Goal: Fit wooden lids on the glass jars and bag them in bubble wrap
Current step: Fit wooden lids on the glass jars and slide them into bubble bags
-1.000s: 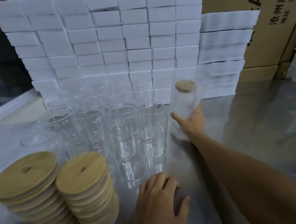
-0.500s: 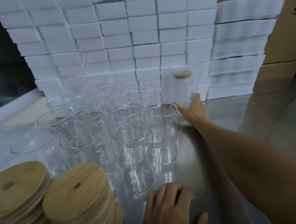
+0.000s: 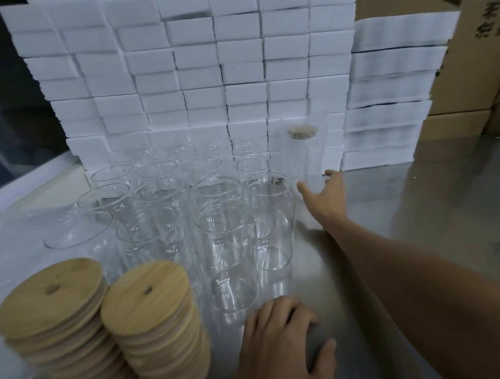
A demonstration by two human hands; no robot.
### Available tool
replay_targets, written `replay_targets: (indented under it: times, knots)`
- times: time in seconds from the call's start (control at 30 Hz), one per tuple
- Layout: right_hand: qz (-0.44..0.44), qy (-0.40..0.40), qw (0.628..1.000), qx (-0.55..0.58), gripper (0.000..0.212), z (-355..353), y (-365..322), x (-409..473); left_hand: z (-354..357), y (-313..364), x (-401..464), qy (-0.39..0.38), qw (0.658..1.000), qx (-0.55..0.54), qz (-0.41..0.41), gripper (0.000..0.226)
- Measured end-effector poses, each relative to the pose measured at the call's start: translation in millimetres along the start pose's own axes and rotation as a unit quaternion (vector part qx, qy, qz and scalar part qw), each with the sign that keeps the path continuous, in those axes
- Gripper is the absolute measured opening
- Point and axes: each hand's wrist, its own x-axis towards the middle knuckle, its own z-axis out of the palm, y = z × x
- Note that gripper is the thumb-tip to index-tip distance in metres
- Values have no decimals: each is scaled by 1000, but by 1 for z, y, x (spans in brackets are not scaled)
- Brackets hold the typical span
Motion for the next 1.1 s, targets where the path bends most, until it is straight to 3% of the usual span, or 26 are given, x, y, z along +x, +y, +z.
replay_targets:
  times: [0.13, 0.4, 0.73, 0.93, 1.1]
  knots:
    - [17, -15, 999, 39, 58, -15, -7, -42, -2, 1, -3, -23, 998, -50, -38, 32]
    - [46, -8, 993, 107, 11, -47, -29, -136, -13, 10, -19, 84, 978, -142, -129, 40]
    - [-8, -144, 976, 162, 6, -58, -58, -225, -25, 33, -34, 131, 947, -148, -254, 49]
    - [-18, -222, 965, 139, 31, -62, -66, -231, -29, 29, -25, 114, 926, -190, -307, 25]
    - [2, -239, 957, 164, 31, -65, -70, -235, -23, 25, -24, 128, 921, -219, -296, 32]
